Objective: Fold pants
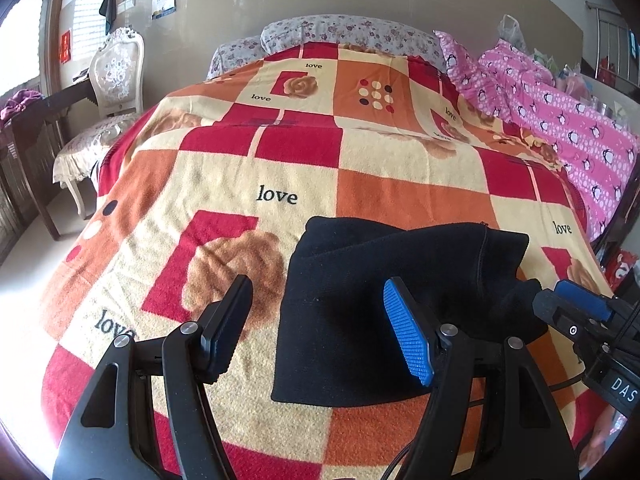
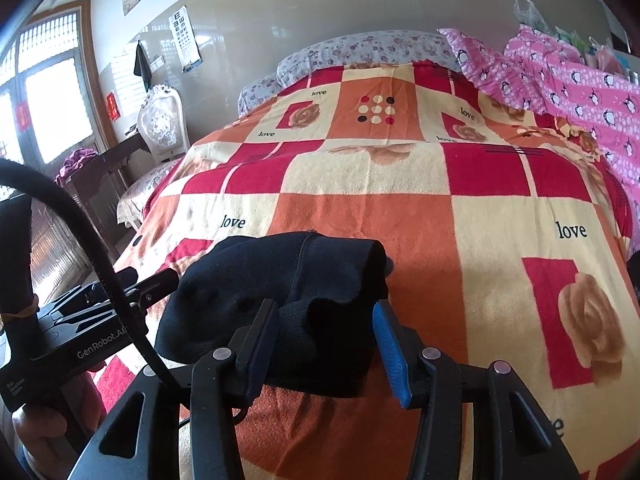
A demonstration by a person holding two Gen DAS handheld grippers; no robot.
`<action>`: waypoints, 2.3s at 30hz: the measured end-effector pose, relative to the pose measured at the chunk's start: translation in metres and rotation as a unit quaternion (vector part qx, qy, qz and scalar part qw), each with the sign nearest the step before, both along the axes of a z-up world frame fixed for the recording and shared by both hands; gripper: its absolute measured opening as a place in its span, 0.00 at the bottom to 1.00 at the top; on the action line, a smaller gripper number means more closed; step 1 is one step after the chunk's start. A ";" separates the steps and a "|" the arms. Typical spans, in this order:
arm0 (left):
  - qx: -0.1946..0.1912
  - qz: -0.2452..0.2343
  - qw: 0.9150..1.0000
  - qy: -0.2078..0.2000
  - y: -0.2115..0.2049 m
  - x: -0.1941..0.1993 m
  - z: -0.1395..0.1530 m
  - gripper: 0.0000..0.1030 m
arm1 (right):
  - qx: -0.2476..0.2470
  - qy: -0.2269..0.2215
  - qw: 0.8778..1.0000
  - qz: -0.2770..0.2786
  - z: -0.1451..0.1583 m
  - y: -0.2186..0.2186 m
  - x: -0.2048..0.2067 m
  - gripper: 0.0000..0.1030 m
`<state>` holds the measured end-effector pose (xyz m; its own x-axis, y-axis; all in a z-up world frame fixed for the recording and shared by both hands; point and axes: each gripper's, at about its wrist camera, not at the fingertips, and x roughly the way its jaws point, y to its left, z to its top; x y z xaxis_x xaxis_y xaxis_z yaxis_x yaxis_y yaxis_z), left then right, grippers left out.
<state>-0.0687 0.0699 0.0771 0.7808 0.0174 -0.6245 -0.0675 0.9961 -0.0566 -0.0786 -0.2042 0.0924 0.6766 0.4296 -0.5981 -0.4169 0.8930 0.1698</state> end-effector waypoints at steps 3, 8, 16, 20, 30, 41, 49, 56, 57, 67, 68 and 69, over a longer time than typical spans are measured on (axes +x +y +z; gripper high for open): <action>-0.006 0.001 1.000 0.006 0.004 0.000 -0.003 0.67 | 0.003 0.008 1.000 0.004 -0.004 -0.001 0.001 0.46; -0.068 -0.020 0.997 0.013 0.030 0.004 -0.006 0.67 | 0.027 0.044 0.999 0.006 -0.015 -0.006 0.015 0.52; -0.141 -0.034 0.986 0.079 0.068 0.037 -0.032 0.67 | 0.098 0.121 0.988 0.015 -0.041 -0.016 0.053 0.70; -0.222 -0.052 0.968 0.101 0.075 0.051 -0.045 0.70 | 0.136 0.151 0.979 0.033 -0.054 -0.016 0.067 0.72; -0.229 -0.070 0.966 0.101 0.069 0.056 -0.052 0.77 | 0.225 0.212 0.949 0.059 -0.069 -0.024 0.082 0.77; -0.132 -0.103 0.982 0.092 0.028 0.053 -0.040 0.45 | 0.152 0.128 0.979 0.049 -0.053 -0.005 0.059 0.50; -0.138 -0.130 0.981 0.042 0.008 0.073 0.009 0.37 | 0.165 0.080 0.982 0.036 -0.012 -0.022 0.076 0.47; -0.115 -0.132 0.984 0.041 -0.023 0.137 0.009 0.37 | 0.145 0.058 0.988 0.003 0.002 -0.034 0.136 0.47; -0.113 -0.129 0.984 0.044 -0.026 0.147 0.004 0.37 | 0.145 0.061 0.988 -0.001 -0.002 -0.035 0.147 0.47; -0.045 -0.091 0.993 0.061 -0.036 0.155 -0.031 0.45 | 0.055 0.088 0.994 -0.042 -0.044 -0.048 0.169 0.64; -0.039 -0.088 0.994 0.060 -0.037 0.154 -0.030 0.45 | 0.046 0.084 0.994 -0.046 -0.043 -0.050 0.164 0.65; -0.034 -0.085 0.994 0.059 -0.038 0.152 -0.029 0.45 | 0.032 0.081 0.995 -0.051 -0.040 -0.050 0.160 0.67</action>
